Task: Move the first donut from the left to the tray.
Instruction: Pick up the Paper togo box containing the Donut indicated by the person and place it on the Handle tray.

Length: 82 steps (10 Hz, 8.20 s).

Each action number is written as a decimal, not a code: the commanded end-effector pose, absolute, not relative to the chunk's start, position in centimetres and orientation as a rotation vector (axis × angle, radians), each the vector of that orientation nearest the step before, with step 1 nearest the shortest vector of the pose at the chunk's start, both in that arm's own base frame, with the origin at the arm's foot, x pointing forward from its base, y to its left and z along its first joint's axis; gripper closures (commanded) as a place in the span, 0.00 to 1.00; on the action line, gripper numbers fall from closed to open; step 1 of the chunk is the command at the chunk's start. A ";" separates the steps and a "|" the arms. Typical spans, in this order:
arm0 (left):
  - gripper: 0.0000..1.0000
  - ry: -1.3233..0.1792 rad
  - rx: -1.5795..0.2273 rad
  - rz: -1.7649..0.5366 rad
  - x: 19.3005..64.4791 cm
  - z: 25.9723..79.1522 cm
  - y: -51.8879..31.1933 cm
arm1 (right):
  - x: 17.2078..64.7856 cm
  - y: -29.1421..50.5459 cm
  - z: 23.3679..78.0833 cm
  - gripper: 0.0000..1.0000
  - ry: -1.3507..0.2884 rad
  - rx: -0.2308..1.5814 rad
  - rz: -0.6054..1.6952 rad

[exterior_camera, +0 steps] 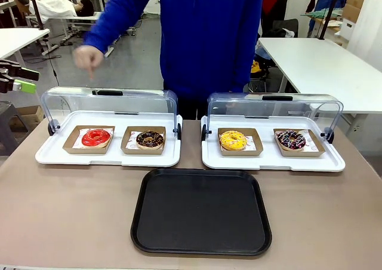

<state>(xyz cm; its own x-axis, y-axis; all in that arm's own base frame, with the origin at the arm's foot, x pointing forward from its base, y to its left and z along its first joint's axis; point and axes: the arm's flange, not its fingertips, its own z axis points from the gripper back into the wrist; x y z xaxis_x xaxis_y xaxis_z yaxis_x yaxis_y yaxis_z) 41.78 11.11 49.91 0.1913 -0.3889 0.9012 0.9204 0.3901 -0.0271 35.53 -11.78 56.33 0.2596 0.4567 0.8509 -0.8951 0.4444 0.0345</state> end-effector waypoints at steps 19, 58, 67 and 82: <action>0.00 -0.977 -0.681 -1.029 41.8 49.9 11.1 | 35.8 -11.8 56.4 0.00 -0.917 0.594 1.009; 0.00 -0.243 0.022 -1.502 53.6 32.4 2.8 | 35.8 -11.8 56.4 0.00 -0.917 0.594 1.009; 1.00 -0.191 -0.019 -1.512 54.4 31.6 2.7 | 35.8 -11.8 56.4 0.00 -0.917 0.594 1.009; 0.98 -0.191 -0.042 -1.530 54.2 31.8 2.8 | 35.8 -11.8 56.4 0.00 -0.917 0.594 1.009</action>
<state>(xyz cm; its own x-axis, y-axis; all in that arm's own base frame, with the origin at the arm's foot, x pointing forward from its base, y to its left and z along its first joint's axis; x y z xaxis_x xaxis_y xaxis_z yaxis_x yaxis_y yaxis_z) 54.17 2.77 31.78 0.0292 -0.9883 0.1499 0.9948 0.0434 0.0923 35.55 -11.87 56.28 0.2621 0.4574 0.8497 -0.8944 0.4458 0.0359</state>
